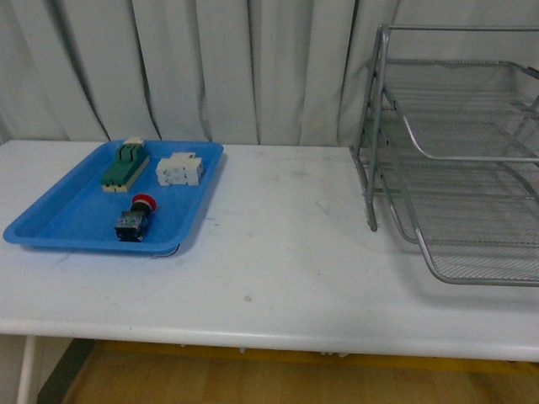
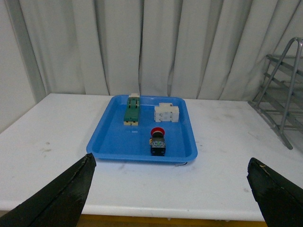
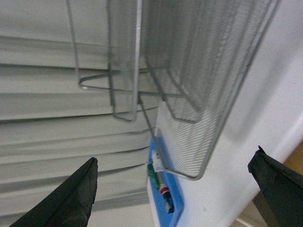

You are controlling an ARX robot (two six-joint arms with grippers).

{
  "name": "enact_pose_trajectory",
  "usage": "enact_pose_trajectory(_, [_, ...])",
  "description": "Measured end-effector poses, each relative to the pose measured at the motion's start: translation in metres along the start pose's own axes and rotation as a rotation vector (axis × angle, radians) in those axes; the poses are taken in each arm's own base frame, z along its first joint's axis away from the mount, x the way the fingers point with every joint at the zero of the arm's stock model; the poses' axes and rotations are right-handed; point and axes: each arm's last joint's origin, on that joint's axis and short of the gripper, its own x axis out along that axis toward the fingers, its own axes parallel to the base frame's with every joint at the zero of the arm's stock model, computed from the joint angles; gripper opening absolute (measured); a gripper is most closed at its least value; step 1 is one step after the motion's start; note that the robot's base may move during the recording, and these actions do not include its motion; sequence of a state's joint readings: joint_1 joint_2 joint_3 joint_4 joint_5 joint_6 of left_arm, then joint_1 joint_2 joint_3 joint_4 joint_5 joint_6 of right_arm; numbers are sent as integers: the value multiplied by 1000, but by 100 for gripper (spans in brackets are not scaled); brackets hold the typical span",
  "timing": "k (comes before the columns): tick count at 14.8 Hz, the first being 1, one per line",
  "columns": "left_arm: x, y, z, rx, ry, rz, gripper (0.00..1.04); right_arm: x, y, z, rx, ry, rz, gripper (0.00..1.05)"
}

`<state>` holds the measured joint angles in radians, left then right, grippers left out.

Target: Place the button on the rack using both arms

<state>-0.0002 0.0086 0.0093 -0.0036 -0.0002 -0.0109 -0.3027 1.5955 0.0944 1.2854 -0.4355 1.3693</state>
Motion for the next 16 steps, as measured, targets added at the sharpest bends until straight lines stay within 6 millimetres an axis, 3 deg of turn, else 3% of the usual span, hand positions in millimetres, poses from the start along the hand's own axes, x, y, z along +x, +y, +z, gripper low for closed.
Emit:
enact_pose_trajectory(1, [0, 0, 0, 0, 0, 0, 98, -5, 9, -2, -48, -7, -18, 95])
enact_pose_trajectory(2, [0, 0, 0, 0, 0, 0, 98, -14, 31, -4, -261, -88, -34, 84])
enact_pose_trajectory(3, [0, 0, 0, 0, 0, 0, 98, -40, 79, -11, -669, -187, 76, 67])
enact_pose_trajectory(4, [0, 0, 0, 0, 0, 0, 98, -59, 93, -17, -934, -232, 98, 56])
enact_pose_trajectory(6, [0, 0, 0, 0, 0, 0, 98, -81, 80, -31, -1292, -236, 25, 29])
enact_pose_trajectory(8, [0, 0, 0, 0, 0, 0, 98, -84, 79, -36, -1392, -261, 41, 7])
enact_pose_trajectory(9, [0, 0, 0, 0, 0, 0, 98, -85, 78, -38, -1413, -269, 45, 2])
enact_pose_trajectory(12, [0, 0, 0, 0, 0, -1, 98, -84, 67, -51, -1433, -236, 43, 2])
enact_pose_trajectory(16, [0, 0, 0, 0, 0, 0, 98, -86, 63, -51, -1433, -262, 29, 2])
